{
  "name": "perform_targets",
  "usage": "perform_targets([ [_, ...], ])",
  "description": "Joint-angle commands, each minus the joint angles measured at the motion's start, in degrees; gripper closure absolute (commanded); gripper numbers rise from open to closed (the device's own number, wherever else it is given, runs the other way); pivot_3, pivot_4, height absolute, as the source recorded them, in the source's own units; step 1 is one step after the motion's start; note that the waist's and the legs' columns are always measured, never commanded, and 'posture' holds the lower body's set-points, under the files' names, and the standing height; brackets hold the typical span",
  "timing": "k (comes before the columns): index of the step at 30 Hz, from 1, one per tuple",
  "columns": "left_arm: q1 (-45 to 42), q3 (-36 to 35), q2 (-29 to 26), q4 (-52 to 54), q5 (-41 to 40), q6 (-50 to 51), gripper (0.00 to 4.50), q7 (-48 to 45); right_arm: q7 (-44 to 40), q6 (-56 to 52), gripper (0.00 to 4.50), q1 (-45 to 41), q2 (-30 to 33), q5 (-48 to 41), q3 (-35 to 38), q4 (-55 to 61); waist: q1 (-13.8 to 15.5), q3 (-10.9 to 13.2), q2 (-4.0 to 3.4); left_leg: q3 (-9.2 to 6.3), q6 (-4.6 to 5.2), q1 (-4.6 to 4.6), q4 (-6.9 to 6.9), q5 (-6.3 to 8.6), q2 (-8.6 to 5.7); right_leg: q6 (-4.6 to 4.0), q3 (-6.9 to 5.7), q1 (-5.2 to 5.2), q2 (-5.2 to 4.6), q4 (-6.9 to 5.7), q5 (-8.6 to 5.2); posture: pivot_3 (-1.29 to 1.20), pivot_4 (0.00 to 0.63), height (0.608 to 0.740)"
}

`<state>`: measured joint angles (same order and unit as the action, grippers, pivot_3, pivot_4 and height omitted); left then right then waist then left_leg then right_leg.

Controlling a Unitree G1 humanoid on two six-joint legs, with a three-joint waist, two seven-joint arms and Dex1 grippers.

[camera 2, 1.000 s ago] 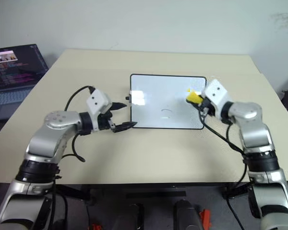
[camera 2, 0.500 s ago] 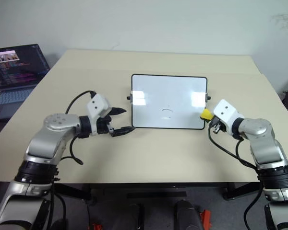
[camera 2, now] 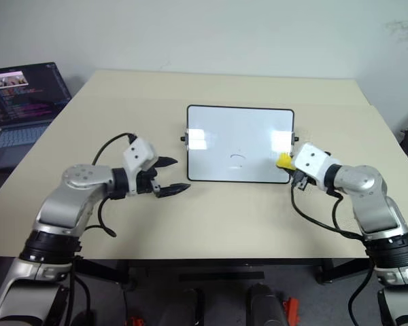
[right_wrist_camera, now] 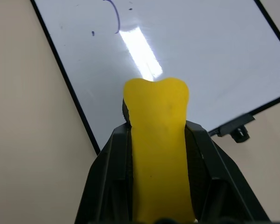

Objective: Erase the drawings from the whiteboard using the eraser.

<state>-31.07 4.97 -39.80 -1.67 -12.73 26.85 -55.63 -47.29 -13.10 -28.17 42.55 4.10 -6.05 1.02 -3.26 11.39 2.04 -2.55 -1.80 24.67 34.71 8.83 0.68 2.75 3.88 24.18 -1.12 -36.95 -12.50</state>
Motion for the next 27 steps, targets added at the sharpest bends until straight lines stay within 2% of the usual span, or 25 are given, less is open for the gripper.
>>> perform_targets([
  [1,0.4,-0.5,-0.6,2.6,0.2,-0.4,0.00,0.3,0.7,1.8,3.39,-1.0,0.3,0.9,0.2,0.2,0.0,0.0,0.00,0.00,0.00,0.00,0.00,0.00,0.00,0.00,0.00,0.00,0.00,0.00,0.00,0.00,0.150,0.740],
  [10,-0.1,-0.1,-0.1,2.1,0.9,-0.7,0.00,0.6,3.5,2.4,3.39,-5.3,-3.7,0.9,0.3,-1.2,-0.1,0.0,0.00,0.03,0.00,0.00,0.05,0.00,0.02,0.00,0.01,0.01,0.01,-0.03,0.00,0.00,0.150,0.740],
  [27,-2.3,-1.1,0.4,1.4,0.6,-1.7,0.00,1.9,2.8,3.2,3.39,-6.2,-4.0,1.9,-1.6,-3.3,0.3,0.0,0.01,-0.01,0.00,0.02,0.07,0.00,0.00,0.01,-0.02,-0.02,0.00,-0.03,0.01,0.00,0.150,0.740],
])
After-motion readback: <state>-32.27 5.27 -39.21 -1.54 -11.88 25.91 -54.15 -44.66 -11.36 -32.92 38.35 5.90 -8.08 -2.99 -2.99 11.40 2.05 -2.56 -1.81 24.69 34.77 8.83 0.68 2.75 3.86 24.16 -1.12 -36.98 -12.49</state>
